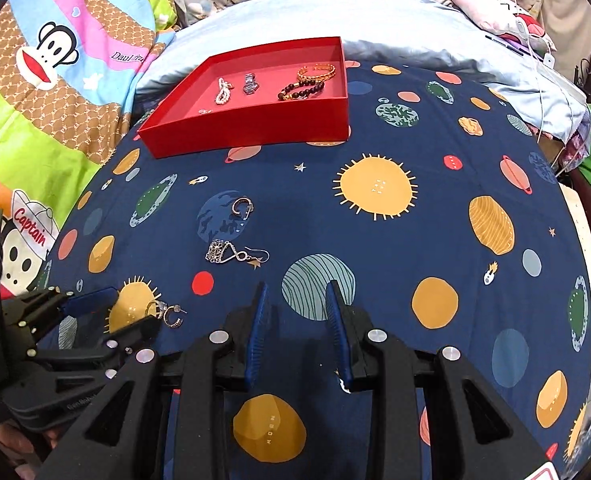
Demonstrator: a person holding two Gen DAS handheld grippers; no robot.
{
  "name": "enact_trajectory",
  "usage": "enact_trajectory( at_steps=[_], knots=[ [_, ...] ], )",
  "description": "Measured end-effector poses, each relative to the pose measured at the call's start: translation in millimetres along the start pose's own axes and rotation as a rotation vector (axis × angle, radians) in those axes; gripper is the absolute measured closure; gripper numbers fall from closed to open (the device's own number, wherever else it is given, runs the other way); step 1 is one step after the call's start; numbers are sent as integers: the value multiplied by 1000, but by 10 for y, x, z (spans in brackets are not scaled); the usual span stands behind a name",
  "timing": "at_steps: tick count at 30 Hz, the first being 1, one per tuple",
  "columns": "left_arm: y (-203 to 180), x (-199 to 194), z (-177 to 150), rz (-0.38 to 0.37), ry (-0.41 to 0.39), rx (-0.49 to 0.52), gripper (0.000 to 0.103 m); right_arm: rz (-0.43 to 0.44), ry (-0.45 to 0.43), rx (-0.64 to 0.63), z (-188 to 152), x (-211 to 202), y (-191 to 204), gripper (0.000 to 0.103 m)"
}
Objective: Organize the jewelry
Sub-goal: 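Move the open left tool toward the silver hoop earrings, then grasp a silver hoop earring with the left tool while the right tool grasps the other hoop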
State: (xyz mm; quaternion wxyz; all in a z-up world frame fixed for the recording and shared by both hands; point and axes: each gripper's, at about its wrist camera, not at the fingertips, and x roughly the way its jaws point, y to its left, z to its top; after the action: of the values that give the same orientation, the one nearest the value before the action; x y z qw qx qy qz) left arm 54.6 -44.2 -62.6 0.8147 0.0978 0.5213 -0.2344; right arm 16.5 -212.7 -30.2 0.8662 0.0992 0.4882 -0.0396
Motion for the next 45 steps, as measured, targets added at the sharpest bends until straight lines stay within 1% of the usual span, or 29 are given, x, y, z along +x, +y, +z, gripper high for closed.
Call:
enact_trajectory(
  at_steps=[6, 7, 9, 11, 15, 16, 24, 28, 34, 37, 42, 45],
  knots=[
    [-74, 30, 2, 34, -27, 54, 44, 4, 9, 8, -10, 9, 24, 74],
    [-84, 31, -2, 38, -32, 63, 47, 2, 6, 9, -15, 3, 30, 74],
    [-104, 28, -1, 41, -40, 76, 52, 2, 3, 15, -27, -2, 30, 74],
    [-126, 23, 10, 39, -48, 86, 65, 1, 2, 23, -40, -5, 30, 74],
    [-157, 25, 25, 30, -54, 98, 78, 0, -1, 29, -50, -3, 22, 74],
    [-153, 25, 28, 28, -54, 96, 84, 0, -2, 30, -53, -8, 22, 74],
    [-119, 26, 56, 0, -30, 85, 84, 18, -21, 48, -50, -30, -9, 74],
    [-74, -19, 64, -28, -17, 36, 84, 22, -23, 42, -46, -47, -29, 74],
    [37, -145, 90, -8, -30, -2, 84, 38, -23, 24, 21, 11, 5, 74],
    [156, -210, 137, 8, -45, -34, 84, 45, -19, 5, 90, 78, 50, 74],
    [349, -249, 219, 25, -59, -84, 84, 64, -15, -24, 270, 237, 140, 74],
    [404, -256, 248, 32, -64, -95, 84, 73, -8, -33, 387, 345, 184, 74]
  ],
)
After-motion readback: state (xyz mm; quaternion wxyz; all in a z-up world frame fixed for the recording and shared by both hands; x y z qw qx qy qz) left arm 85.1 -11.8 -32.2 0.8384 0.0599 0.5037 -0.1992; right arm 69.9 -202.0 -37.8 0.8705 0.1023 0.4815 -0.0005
